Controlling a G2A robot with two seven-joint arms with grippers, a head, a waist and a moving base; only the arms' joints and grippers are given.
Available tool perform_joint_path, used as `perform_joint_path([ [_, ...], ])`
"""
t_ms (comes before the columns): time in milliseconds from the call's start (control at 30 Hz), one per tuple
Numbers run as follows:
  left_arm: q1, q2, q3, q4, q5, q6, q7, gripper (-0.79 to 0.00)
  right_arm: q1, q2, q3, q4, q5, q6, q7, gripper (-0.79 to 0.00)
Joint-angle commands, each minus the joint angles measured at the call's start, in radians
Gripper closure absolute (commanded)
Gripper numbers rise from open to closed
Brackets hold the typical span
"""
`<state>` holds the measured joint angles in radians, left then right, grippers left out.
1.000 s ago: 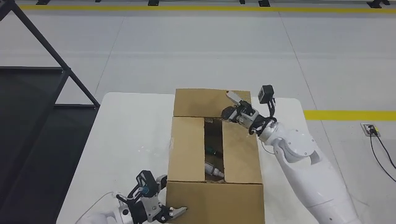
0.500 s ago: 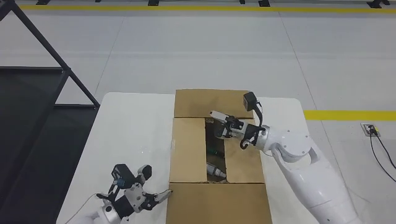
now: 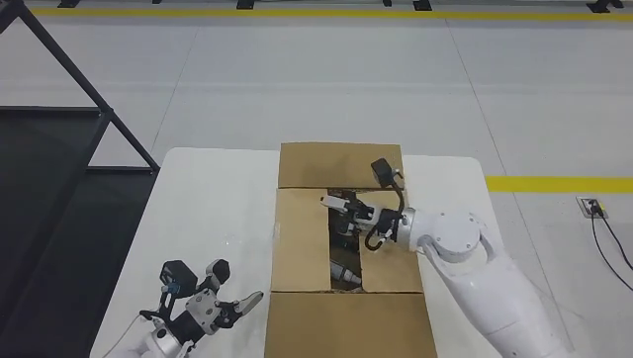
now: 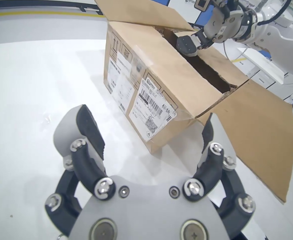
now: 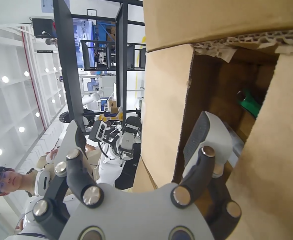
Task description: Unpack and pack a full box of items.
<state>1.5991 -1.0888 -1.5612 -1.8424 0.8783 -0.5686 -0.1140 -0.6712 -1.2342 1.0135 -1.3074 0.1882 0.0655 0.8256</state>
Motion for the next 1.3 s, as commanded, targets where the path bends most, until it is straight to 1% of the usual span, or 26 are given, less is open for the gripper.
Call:
perform_joint_path([
  [0, 0.001, 0.000, -0.003, -0.001, -0.004, -0.002, 0.001, -0.785, 0.009, -0.003, -0.011, 0.013, -0.003, 0.006, 0.007, -0.785],
  [267, 0.005, 0.001, -0.007, -0.001, -0.006, 0.003, 0.007, -0.785, 0.047, -0.021, -0.051, 0.065, 0.028, -0.007, 0.047, -0.785],
  [500, 0.010, 0.002, -0.020, 0.011, -0.021, -0.004, 0.022, -0.785, 0.084, -0.037, -0.060, 0.117, 0.110, -0.049, 0.085, -0.785],
  [733, 0.011, 0.002, -0.036, 0.020, -0.043, -0.005, 0.035, -0.785, 0.089, -0.050, -0.042, 0.113, 0.225, -0.093, 0.089, -0.785],
  [900, 0.015, 0.002, -0.044, 0.016, -0.046, -0.005, 0.043, -0.785, 0.104, -0.066, -0.049, 0.117, 0.298, -0.107, 0.060, -0.785],
  [1067, 0.019, 0.001, -0.037, 0.005, -0.060, -0.001, 0.039, -0.785, 0.129, -0.096, -0.096, 0.143, 0.347, -0.119, -0.002, -0.785],
  [1100, 0.018, 0.001, -0.032, 0.002, -0.061, 0.003, 0.033, -0.785, 0.136, -0.102, -0.109, 0.154, 0.353, -0.108, -0.003, -0.785],
  [1267, 0.016, 0.001, -0.027, 0.000, -0.062, 0.004, 0.022, -0.785, 0.136, -0.102, -0.109, 0.154, 0.353, -0.108, -0.003, -0.785],
])
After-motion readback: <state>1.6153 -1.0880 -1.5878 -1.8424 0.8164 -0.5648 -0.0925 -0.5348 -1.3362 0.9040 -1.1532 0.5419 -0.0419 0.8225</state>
